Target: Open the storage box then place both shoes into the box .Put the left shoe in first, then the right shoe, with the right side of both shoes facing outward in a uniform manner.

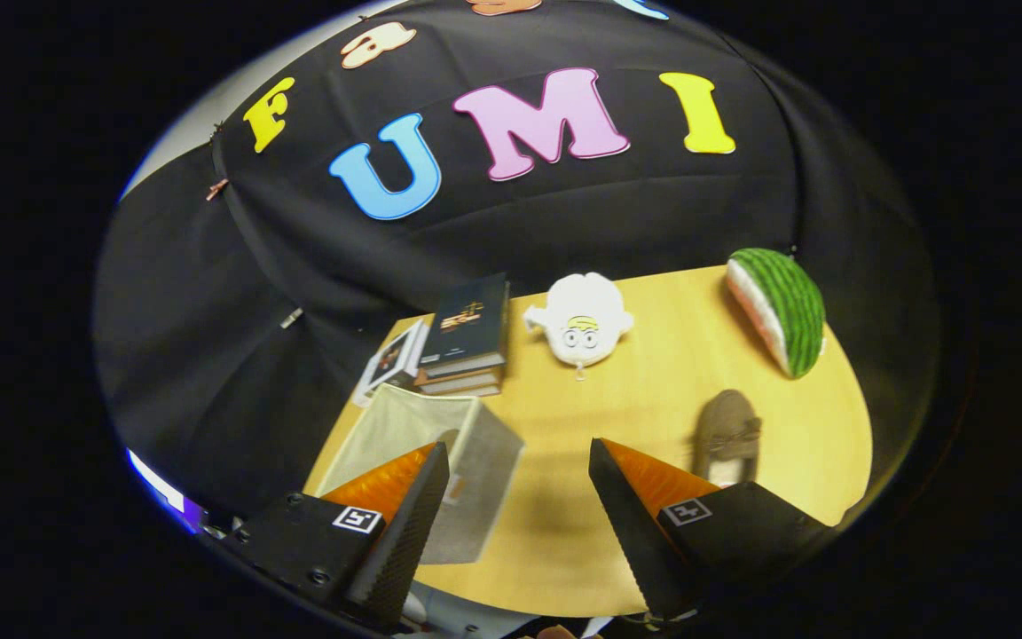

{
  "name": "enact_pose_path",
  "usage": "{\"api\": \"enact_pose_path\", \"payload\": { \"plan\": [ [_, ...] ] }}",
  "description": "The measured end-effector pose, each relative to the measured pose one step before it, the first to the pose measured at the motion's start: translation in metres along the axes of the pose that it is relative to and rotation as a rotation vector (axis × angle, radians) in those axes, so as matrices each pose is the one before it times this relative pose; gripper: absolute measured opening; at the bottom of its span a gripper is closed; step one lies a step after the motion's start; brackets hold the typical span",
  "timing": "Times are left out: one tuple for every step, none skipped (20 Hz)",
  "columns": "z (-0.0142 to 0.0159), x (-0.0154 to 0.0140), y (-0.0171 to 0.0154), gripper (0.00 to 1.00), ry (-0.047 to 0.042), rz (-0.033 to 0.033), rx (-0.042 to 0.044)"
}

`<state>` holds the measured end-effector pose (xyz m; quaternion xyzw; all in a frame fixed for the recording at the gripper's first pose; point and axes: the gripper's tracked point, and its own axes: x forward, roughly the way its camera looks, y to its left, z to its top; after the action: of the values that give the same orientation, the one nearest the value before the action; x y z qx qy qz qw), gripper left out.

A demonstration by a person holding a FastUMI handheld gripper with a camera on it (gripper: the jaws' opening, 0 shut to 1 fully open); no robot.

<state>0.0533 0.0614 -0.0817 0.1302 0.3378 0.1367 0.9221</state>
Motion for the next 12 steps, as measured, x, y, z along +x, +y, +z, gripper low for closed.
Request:
{"api": "enact_pose_path", "payload": {
  "plan": [
    [-0.00323,-0.00242,-0.02097,0.98,0.00654,-0.02656,-0.01136],
    [-0.00320,-0.00044,-0.01877,0.98,0.00365,-0.01929,-0.00410],
    [-0.00483,0.00063,-0.01857,0.99,0.00962,-0.02053,-0.00361],
    [-0.00578,0.00110,-0.01841,0.98,0.01333,-0.01994,-0.00503],
    [-0.00729,0.00198,-0.01683,0.98,0.01517,-0.01625,-0.00503],
    [-0.00678,0.00196,-0.01596,0.98,0.01572,-0.01496,-0.00899],
    [-0.00853,0.00488,-0.01733,0.98,0.01651,-0.02214,-0.01619],
    [-0.01025,0.00647,-0.01861,0.98,0.01801,-0.03021,-0.02094],
    [-0.01160,0.00567,-0.01700,0.98,0.02868,-0.02509,-0.01365],
    [-0.01249,0.00840,-0.01016,0.99,0.02404,-0.00822,-0.00417],
    [-0.01034,0.00781,-0.00904,0.99,0.02184,-0.00584,0.00306],
    [-0.00828,0.00726,-0.00812,0.99,0.01796,-0.00037,0.00903]
  ]
}}
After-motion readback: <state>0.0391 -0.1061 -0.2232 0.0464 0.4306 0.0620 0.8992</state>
